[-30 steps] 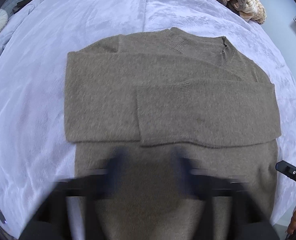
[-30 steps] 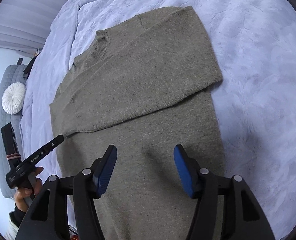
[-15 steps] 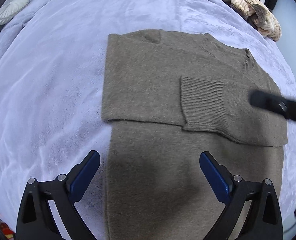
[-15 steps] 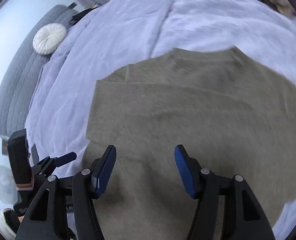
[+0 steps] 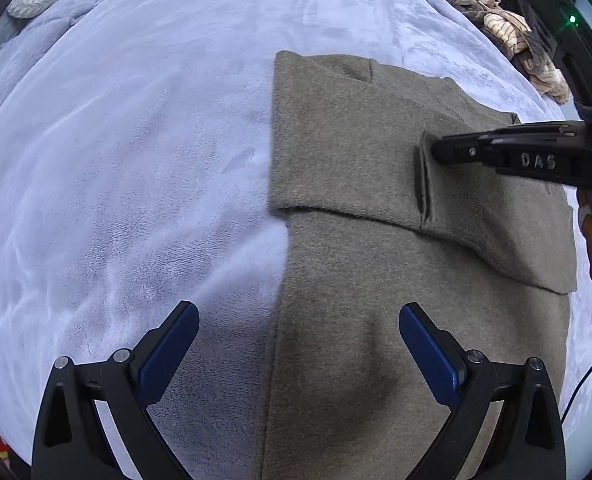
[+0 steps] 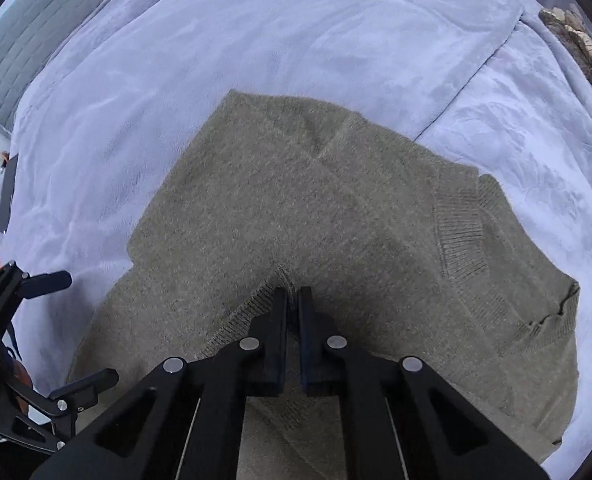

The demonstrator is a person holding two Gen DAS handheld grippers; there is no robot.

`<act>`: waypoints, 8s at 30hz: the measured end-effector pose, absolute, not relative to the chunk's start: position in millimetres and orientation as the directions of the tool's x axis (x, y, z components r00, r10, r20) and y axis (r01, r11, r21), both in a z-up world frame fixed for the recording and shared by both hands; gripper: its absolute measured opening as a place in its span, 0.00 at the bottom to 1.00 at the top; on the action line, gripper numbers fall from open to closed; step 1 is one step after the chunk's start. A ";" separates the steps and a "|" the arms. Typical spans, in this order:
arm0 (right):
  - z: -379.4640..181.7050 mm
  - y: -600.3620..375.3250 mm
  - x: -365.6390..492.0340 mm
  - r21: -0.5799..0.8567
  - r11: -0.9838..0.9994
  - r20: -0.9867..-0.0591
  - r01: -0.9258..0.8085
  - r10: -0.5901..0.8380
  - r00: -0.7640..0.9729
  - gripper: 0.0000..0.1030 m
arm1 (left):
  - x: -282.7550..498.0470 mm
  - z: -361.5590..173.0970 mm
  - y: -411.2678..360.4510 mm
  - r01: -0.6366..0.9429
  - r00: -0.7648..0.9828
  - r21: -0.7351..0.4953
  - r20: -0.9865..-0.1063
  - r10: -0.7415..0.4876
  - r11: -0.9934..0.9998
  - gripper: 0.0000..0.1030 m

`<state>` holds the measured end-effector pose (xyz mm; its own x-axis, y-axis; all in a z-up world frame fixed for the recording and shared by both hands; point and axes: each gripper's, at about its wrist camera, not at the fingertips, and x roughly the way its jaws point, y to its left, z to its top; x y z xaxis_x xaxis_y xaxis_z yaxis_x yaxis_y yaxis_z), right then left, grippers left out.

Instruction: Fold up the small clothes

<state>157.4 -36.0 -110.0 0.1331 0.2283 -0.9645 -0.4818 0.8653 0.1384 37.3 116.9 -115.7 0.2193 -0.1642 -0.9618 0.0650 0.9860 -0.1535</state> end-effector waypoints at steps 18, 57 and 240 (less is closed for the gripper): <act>-113.7 -144.3 95.1 0.362 0.932 -0.914 0.004 0.354 0.200 0.18 | 46.1 -118.7 100.4 0.091 0.209 -0.109 -0.970 -0.126 0.990 0.98; -85.1 -212.5 -90.6 0.460 0.811 -0.885 0.362 0.387 0.260 0.79 | -25.8 -65.5 80.6 0.220 0.202 -0.090 -0.970 -0.136 0.971 0.99; -87.5 -338.0 -51.6 0.380 0.783 -0.900 0.493 0.191 0.391 0.14 | 88.2 -82.4 124.1 0.179 0.263 -0.305 -0.901 -0.344 0.935 0.16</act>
